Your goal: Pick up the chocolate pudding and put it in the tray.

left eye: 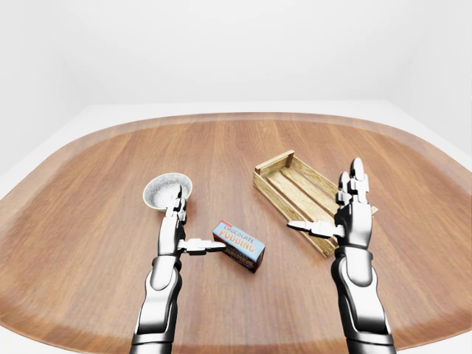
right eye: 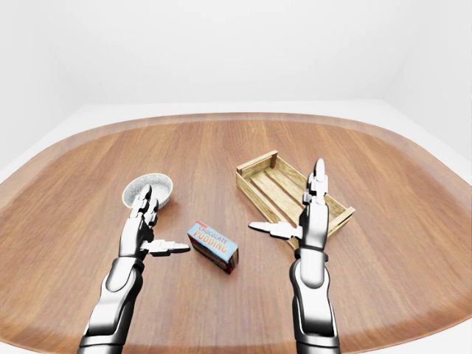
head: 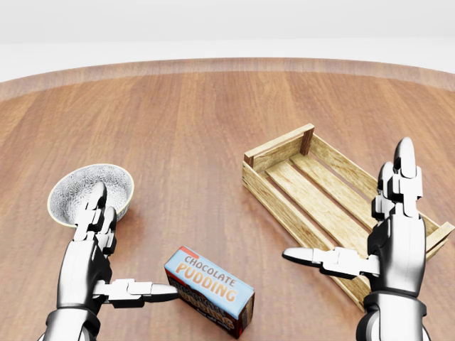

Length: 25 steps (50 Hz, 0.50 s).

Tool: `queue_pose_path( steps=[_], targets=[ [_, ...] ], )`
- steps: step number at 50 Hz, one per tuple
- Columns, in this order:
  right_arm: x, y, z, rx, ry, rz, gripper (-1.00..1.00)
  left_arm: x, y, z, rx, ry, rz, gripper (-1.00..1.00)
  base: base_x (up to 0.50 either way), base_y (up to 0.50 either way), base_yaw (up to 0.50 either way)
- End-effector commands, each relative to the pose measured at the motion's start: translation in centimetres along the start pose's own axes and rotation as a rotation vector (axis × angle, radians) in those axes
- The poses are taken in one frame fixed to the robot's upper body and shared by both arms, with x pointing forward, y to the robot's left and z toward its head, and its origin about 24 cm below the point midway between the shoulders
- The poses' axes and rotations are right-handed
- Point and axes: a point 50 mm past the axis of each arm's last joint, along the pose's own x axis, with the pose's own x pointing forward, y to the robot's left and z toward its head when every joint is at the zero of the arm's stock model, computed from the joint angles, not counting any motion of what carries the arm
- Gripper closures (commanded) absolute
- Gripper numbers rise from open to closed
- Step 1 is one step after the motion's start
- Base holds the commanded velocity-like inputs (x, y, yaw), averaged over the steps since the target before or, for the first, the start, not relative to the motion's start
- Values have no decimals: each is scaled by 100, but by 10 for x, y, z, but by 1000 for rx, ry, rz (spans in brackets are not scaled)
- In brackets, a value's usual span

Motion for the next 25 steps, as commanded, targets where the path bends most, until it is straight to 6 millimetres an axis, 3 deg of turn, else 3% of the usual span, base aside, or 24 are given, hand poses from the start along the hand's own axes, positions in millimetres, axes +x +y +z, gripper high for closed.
queue_pose_path(
  steps=[1,10,25],
  targets=[
    [0,1,0,3,0,3,-100,0,0,1,24,-9,3,-100,0,0,0],
    [3,1,10,-39,-53,-4,-100,-1,-3,-3,48,4,-20,-100,0,0,0],
    [7,20,5,-102,-48,41,-100,-2,-3,-3,63,2,-30,-100,0,0,0]
  ],
)
